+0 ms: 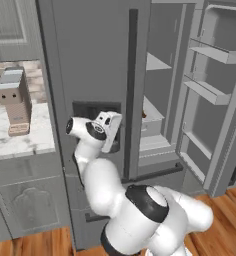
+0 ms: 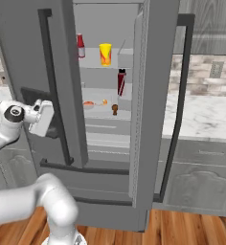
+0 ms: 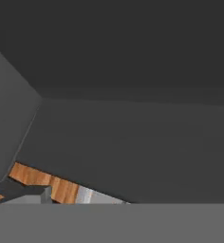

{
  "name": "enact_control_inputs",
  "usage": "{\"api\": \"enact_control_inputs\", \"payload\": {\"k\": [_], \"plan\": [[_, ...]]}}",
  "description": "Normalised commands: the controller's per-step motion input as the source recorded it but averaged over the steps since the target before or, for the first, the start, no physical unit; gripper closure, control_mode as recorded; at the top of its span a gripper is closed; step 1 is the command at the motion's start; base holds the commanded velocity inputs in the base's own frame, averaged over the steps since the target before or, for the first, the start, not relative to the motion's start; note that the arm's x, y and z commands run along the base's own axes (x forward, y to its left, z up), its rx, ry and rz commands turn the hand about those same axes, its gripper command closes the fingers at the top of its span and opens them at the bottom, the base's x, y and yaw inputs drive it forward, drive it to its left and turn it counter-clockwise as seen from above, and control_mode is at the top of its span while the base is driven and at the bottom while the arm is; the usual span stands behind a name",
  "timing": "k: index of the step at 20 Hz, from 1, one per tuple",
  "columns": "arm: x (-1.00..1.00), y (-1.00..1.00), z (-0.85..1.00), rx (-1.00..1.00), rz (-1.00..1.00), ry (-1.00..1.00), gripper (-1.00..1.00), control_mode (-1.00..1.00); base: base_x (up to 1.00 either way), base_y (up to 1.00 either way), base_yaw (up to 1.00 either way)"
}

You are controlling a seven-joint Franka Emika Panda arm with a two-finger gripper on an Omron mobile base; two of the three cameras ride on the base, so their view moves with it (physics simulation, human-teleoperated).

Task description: Place the tupperware on the second highest shelf of the fridge. Make space for the tupperware among the existing items by rearranging them on the shelves if needed. Close the fridge door when finished.

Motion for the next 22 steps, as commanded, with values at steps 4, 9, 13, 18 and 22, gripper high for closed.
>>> {"api": "enact_control_inputs", "payload": {"k": [4,9,13,18,22], "plan": [[0.75,-0.48,0.0,0.12,0.56,0.02,-1.0,-1.0,0.0,0.0,0.0],[0.92,-0.4,0.0,0.1,0.55,0.08,-1.0,-1.0,0.0,0.0,0.0],[1.0,-0.29,0.0,0.09,0.52,0.15,-1.0,-1.0,0.0,0.0,0.0],[0.57,0.12,0.0,0.0,0.46,0.03,-1.0,-1.0,0.0,0.0,0.0],[0.0,0.46,0.0,-0.08,0.36,-0.04,-1.0,-1.0,0.0,0.0,0.0]]}}
